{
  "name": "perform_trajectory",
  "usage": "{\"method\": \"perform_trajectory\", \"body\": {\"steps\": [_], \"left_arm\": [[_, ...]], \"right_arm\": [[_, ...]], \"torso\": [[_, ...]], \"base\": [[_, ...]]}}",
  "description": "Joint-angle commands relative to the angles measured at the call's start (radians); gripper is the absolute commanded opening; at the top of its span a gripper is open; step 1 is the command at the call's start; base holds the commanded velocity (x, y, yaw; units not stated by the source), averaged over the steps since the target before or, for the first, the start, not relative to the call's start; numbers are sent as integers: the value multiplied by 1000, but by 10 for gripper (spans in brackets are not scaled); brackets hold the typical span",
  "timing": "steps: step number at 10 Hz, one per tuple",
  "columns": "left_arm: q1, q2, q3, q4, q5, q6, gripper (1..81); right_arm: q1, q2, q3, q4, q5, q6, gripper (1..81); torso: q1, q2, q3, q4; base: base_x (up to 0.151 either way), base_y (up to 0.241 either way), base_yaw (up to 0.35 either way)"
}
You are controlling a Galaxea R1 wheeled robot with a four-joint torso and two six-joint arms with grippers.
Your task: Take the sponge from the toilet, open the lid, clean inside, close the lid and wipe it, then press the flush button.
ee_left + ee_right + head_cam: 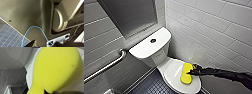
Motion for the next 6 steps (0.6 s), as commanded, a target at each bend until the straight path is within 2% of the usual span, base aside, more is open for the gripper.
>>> {"method": "perform_trajectory", "body": {"steps": [1, 2, 4, 6], "left_arm": [[26, 3, 4, -15, 93, 8, 811], [26, 3, 4, -15, 93, 8, 811], [26, 4, 4, -15, 95, 8, 811], [26, 7, 4, -15, 98, 8, 811]], "right_arm": [[172, 9, -8, 28, -36, 30, 10], [186, 26, -28, 29, -36, 30, 10], [177, 53, -55, 29, -22, 52, 10], [165, 76, -87, 29, -14, 59, 10]], "torso": [[0, 0, 0, 0], [64, -100, 0, 0], [79, -121, 0, 0], [122, -191, 0, 0]], "base": [[0, 0, 0], [0, 0, 0], [0, 0, 0], [0, 0, 0]]}}
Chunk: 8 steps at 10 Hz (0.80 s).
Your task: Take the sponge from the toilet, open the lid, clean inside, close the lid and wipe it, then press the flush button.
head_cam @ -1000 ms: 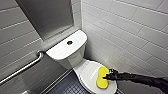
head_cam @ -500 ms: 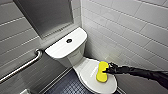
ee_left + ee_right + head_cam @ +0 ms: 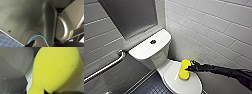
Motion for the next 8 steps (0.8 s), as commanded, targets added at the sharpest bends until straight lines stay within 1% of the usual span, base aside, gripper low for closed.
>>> {"method": "perform_trajectory", "body": {"steps": [1, 2, 4, 5, 6, 8], "left_arm": [[22, 1, 5, -13, 92, 8, 811], [22, 2, 5, -13, 93, 8, 811], [24, 2, 8, -11, 93, 8, 811], [24, 1, 8, -13, 93, 8, 811], [28, 1, 8, -13, 93, 8, 811], [31, 1, 8, -13, 93, 8, 811]], "right_arm": [[124, 5, 7, 29, -20, 14, 10], [113, 5, 7, 31, 13, 25, 10], [84, 29, -31, 31, 75, 89, 10], [62, 49, -65, 29, 112, 153, 10], [41, 63, -85, 29, 126, 175, 10], [12, 51, -94, 32, 154, 180, 10]], "torso": [[-3, 5, -75, 0], [16, -28, -3, 0], [29, -49, -18, 0], [30, -50, -21, 0], [30, -49, -21, 0], [30, -50, -21, 0]], "base": [[0, 0, 0], [0, 0, 0], [0, 0, 0], [0, 0, 0], [0, 0, 0], [0, 0, 0]]}}
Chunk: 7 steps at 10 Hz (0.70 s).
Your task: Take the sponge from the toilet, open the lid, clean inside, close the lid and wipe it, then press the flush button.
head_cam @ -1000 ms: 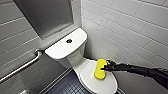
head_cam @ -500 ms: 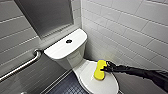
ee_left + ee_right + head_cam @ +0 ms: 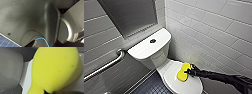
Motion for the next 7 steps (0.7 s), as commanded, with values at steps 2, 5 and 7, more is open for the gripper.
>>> {"method": "perform_trajectory", "body": {"steps": [2, 5, 7], "left_arm": [[27, 4, 11, -10, 89, 10, 811], [27, 9, 11, -6, 89, 10, 811], [27, 10, 11, -6, 89, 10, 811]], "right_arm": [[70, -92, 81, 28, 12, 61, 10], [-14, -255, 236, 30, 92, 80, 10], [-80, -331, 313, 30, 150, 81, 10]], "torso": [[0, 0, 0, 0], [0, 0, 0, 0], [0, 0, 0, 0]], "base": [[0, 0, 0], [0, 0, 0], [0, 0, 0]]}}
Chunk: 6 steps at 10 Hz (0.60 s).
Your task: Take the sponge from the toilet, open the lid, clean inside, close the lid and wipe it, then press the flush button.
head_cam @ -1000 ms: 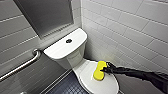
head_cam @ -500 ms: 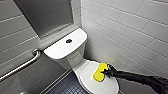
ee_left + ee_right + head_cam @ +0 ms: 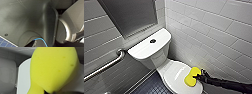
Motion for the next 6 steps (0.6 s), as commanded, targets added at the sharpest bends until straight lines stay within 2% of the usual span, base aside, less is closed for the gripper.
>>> {"method": "perform_trajectory", "body": {"steps": [1, 6], "left_arm": [[30, 2, 9, -6, 90, 8, 811], [33, 8, 9, -4, 91, 10, 811]], "right_arm": [[-15, -121, 145, 20, 55, 15, 10], [-233, -292, 358, 12, 225, 4, 10]], "torso": [[0, 0, 0, 0], [0, -1, 0, 0]], "base": [[0, 0, 0], [0, 0, 0]]}}
